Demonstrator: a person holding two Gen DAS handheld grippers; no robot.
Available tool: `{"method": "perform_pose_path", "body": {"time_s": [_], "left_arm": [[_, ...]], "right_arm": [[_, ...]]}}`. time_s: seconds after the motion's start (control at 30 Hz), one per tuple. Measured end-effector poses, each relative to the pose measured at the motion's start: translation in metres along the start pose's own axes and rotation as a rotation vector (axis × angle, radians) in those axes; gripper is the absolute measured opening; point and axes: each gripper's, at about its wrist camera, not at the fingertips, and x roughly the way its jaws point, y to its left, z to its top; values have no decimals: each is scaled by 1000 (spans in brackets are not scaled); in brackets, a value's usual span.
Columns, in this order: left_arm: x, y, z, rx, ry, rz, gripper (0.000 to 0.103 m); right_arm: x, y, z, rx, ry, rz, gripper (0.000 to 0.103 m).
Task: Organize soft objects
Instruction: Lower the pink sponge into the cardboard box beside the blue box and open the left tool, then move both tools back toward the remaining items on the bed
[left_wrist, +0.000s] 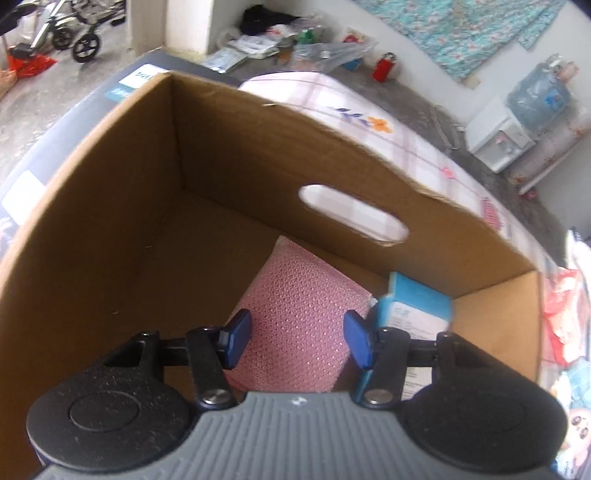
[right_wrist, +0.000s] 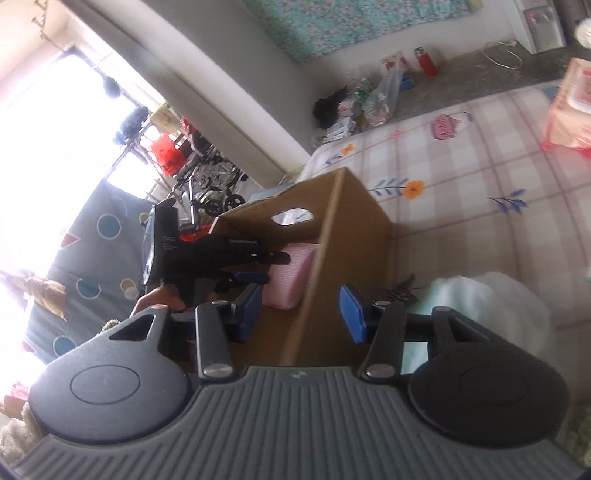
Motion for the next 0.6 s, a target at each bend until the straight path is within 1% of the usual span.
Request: {"method": "perform_pose_path", "body": {"time_s": [0.07,0.13,0.2,0.3,0.33,0.37,0.4,0.43,0.5,0.6], "left_arm": [[0,-3,-2,4,10,-10,55],[-1,-7,-4,15,9,0,55],[-1,-9,-7,7,12,-10,56],[-4,-10,-9,1,15,-42,62],[-6,-10,-10,-4,14,-46,68],[-8,-11,-10,-12,10,-46,72],[-11,-9,-10,-22,0,-46,78],[-16,-9,-11,-33,-15,-50,82],[-30,-5,-14,-55,-54,-66,86],[-56,-3,-21,-69,-124,-95,89]], "right_arm": [[-8,-13,-4,15,-8,-21,47],[-16,-25,-7,36,-15,-39,47],[-22,-37,-12,67,-18,-44,47],[-34,-49,-18,99,-26,-50,47],[-39,-53,-18,106,-32,-56,47],[-46,-56,-18,111,-44,-65,47],[-54,-57,-14,116,-65,-78,47],[-65,-60,-10,122,-94,-93,47],[-95,-66,0,124,-170,-130,49],[-144,-74,14,109,-292,-207,54]]}}
